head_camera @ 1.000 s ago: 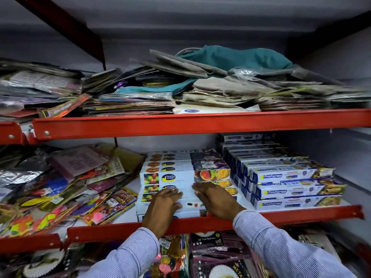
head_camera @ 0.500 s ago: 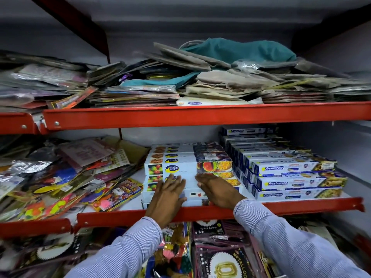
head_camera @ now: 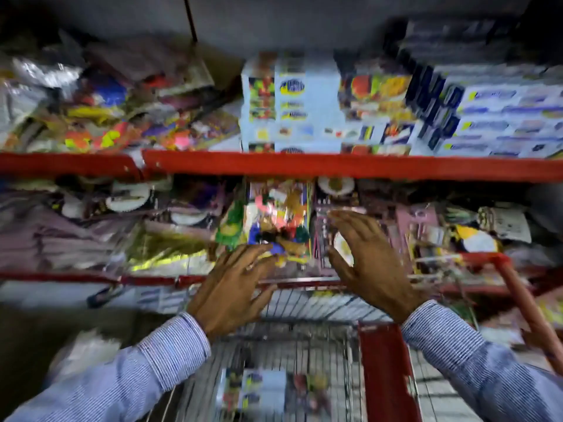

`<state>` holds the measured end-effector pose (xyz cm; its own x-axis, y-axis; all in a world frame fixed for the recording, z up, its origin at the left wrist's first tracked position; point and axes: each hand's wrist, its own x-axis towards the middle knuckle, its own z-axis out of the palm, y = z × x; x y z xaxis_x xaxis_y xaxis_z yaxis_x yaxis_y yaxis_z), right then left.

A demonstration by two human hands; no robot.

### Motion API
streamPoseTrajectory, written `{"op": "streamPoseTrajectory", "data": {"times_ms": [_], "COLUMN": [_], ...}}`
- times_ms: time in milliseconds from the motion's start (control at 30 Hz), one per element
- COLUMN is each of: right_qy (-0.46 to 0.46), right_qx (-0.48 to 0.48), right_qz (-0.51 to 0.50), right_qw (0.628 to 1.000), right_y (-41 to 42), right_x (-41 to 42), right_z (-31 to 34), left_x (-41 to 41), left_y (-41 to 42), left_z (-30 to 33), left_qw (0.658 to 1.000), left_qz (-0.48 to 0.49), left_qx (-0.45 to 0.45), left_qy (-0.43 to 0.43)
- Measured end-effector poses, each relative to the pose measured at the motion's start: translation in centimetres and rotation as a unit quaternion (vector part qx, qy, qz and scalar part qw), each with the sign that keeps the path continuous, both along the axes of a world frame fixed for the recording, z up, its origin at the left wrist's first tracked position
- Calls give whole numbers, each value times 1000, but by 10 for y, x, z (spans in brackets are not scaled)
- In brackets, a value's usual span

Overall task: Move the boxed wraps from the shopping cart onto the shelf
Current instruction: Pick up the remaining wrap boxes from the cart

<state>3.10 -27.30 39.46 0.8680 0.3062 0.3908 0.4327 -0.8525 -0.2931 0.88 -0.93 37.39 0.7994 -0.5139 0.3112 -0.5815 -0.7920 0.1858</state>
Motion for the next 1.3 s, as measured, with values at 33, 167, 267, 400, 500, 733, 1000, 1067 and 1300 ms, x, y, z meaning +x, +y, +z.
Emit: {"op": "streamPoseTrajectory", "data": {"times_ms": [33, 167, 267, 400, 500, 733, 1000, 1067, 1300], "right_qy": [17, 100, 208, 317, 408, 506, 486, 475, 397], "right_qx": [7, 14, 1, -41, -88, -206, -242, -228, -189], "right_qz": [5, 21, 20, 26, 43, 130, 187, 177, 130], "right_qw": [1000, 995, 978, 947, 908, 828, 819, 832, 889], "right_y": [2, 8, 18, 40, 54, 78, 81, 80, 60], "right_x": [-10, -42, -62, -72, -68, -60, -37, -36, -26], "right_z": [-18, -93, -159, -247, -302, -399, -416, -418, -409], "left_x": [-14, -59, -81, -88, -78, -67, -70, -68, -74], "left_y": [2, 10, 19, 22, 21, 25, 26, 19, -1], "left_z": [-19, -92, -156, -225, -258, -322, -353, -358, -382], "left_qw": [1000, 990, 977, 950, 918, 891, 870, 867, 867], "left_qz": [0, -4, -25, -51, -86, -144, -205, -206, -138], "left_qx": [4, -1, 68, 128, 175, 188, 238, 263, 301], "left_qy": [20, 140, 199, 281, 346, 387, 379, 370, 372]}}
